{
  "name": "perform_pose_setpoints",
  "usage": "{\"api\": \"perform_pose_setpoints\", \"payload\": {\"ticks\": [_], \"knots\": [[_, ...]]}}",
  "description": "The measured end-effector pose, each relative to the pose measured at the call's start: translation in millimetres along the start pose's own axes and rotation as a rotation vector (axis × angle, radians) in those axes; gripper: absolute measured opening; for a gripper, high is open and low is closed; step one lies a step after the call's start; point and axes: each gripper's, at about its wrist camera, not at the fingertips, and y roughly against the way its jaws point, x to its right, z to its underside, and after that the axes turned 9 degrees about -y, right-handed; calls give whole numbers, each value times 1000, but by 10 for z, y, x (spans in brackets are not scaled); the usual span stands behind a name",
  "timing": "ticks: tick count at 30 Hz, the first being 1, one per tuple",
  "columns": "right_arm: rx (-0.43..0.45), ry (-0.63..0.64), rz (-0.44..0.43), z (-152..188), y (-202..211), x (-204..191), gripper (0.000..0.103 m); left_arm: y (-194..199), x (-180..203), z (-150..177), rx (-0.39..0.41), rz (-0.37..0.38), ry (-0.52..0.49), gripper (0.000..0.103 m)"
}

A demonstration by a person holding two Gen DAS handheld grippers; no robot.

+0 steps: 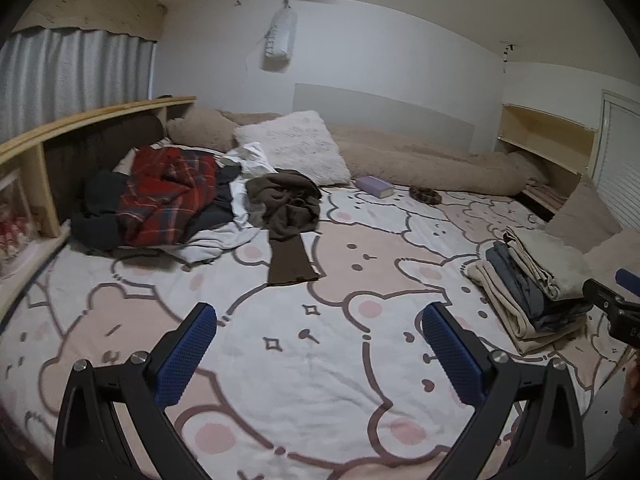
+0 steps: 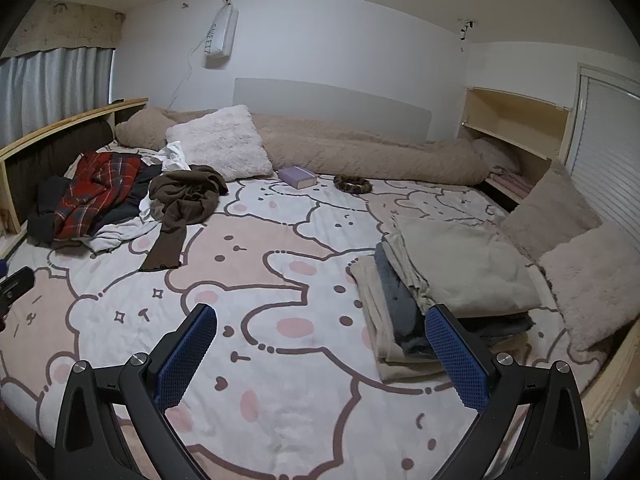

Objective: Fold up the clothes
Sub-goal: 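Move both grippers toward the brown knit sweater on the bed, then grasp the brown sweater's ribbed sleeve cuff with the left gripper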

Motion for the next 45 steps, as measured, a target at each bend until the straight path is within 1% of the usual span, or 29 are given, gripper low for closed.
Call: {"api": "perform_pose_setpoints", "payload": {"ticks": [1,4,7,9,12,15,17,18,23,29,30,31,33,34,35,36,37,43,44,45], "knots": [[1,-1,-3,3,-41,-8,103,-96,-11,-9,-6,14,-1,102],[-7,-1,-18,9,-193,-32,103,-475,-72,-27,-49,93,18,102],[-16,10,-21,9,-352,-67,103,-879,-158,-54,-88,124,45,93],[-13,17,-20,1,-469,-92,103,-1183,-219,-81,-117,130,57,93],[-17,22,-33,-12,-657,-118,103,-1707,-292,-130,-177,126,50,93],[-29,22,-48,-22,-835,-133,103,-2204,-396,-144,-245,121,73,93],[-31,19,-57,-26,-926,-137,103,-2535,-466,-154,-290,118,88,86],[-32,16,-63,-27,-969,-135,103,-2700,-501,-159,-313,117,96,85],[-61,16,-90,-13,-1176,-123,103,-3518,-671,-179,-425,107,132,83],[-84,22,-86,9,-1394,-73,103,-4158,-738,-43,-547,45,127,84],[-91,18,-83,17,-1428,-58,103,-4197,-714,-52,-549,35,108,86],[-98,15,-81,26,-1461,-43,103,-4234,-686,-60,-554,26,90,92],[-114,9,-78,48,-1527,-19,103,-4257,-639,-80,-560,22,75,93],[-122,7,-77,61,-1558,-10,103,-4200,-633,-103,-541,44,77,84],[-129,4,-77,74,-1587,-3,103,-4142,-627,-126,-523,66,79,63],[-137,2,-78,89,-1611,1,103,-4085,-621,-149,-504,87,81,46],[-144,1,-80,105,-1629,3,103,-4028,-615,-173,-485,109,83,11],[-143,-10,-115,105,-1545,37,103,-3670,-565,-317,-368,240,90,11],[-140,-15,-122,91,-1515,54,103,-3512,-490,-369,-325,270,69,11],[-138,-24,-129,74,-1483,77,103,-3257,-394,-446,-263,304,30,11]]}}
